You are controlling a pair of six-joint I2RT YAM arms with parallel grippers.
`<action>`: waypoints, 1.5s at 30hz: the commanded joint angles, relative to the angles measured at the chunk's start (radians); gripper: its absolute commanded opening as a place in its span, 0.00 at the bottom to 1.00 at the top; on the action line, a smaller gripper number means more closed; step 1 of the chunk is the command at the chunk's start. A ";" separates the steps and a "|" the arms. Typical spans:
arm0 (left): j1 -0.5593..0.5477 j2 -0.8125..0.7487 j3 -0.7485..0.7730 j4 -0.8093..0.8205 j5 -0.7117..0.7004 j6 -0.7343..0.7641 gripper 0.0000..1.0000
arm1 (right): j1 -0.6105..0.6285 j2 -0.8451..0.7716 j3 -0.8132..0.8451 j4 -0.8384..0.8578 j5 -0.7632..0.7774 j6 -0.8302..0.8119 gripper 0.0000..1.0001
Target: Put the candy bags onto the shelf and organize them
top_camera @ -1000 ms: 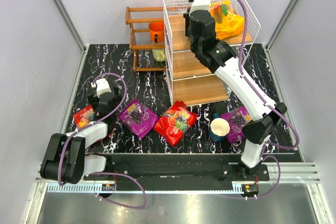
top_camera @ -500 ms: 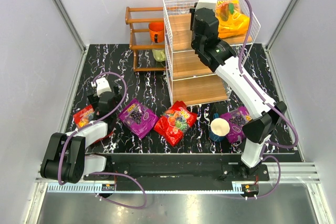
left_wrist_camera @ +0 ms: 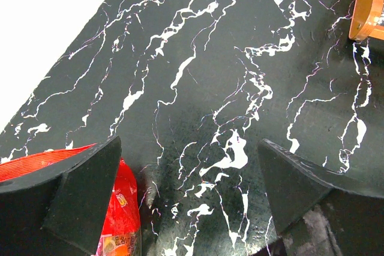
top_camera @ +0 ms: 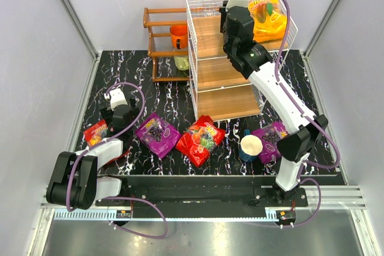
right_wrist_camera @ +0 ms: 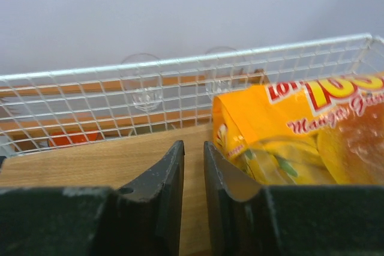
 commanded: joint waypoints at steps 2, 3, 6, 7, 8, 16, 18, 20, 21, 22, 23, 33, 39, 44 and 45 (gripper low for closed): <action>-0.003 -0.004 0.030 0.036 -0.007 -0.002 0.99 | 0.016 0.053 0.206 -0.052 -0.142 -0.062 0.31; -0.003 -0.004 0.028 0.036 -0.007 -0.002 0.99 | 0.024 0.062 0.233 -0.066 -0.154 -0.064 0.36; -0.003 -0.004 0.031 0.033 -0.013 -0.003 0.99 | 0.053 0.078 0.314 -0.090 -0.242 -0.104 0.49; -0.003 -0.004 0.031 0.032 -0.016 -0.005 0.99 | 0.079 0.073 0.326 -0.085 -0.265 -0.136 0.52; -0.003 -0.004 0.031 0.029 -0.022 -0.008 0.99 | 0.091 0.065 0.334 -0.079 -0.268 -0.150 0.54; -0.003 -0.072 -0.033 0.063 -0.113 -0.063 0.99 | 0.226 -0.325 -0.122 0.134 -0.274 -0.141 0.66; -0.003 -0.092 -0.065 0.092 -0.124 -0.072 0.99 | 0.266 -0.471 -0.351 0.229 -0.250 -0.115 0.78; -0.003 -0.106 -0.079 0.120 -0.117 -0.069 0.99 | 0.295 -0.546 -0.508 0.234 -0.228 -0.095 0.84; -0.003 -0.109 -0.082 0.124 -0.111 -0.065 0.99 | 0.326 -0.579 -0.552 0.221 -0.202 -0.082 0.85; -0.003 -0.109 -0.084 0.134 -0.107 -0.060 0.99 | 0.338 -0.634 -0.636 0.213 -0.193 -0.050 0.86; -0.003 -0.109 -0.085 0.135 -0.095 -0.053 0.99 | 0.349 -0.660 -0.675 0.213 -0.184 -0.030 0.87; -0.003 -0.125 -0.107 0.163 -0.082 -0.046 0.99 | 0.438 -0.840 -1.094 0.104 -0.156 0.278 0.88; -0.003 -0.126 -0.107 0.164 -0.082 -0.046 0.99 | 0.440 -0.777 -1.253 0.154 -0.240 0.428 0.88; -0.003 -0.137 -0.121 0.181 -0.087 -0.048 0.99 | 0.440 -0.697 -1.339 0.197 -0.282 0.505 0.88; -0.003 -0.137 -0.121 0.181 -0.087 -0.048 0.99 | 0.440 -0.680 -1.352 0.197 -0.273 0.551 0.88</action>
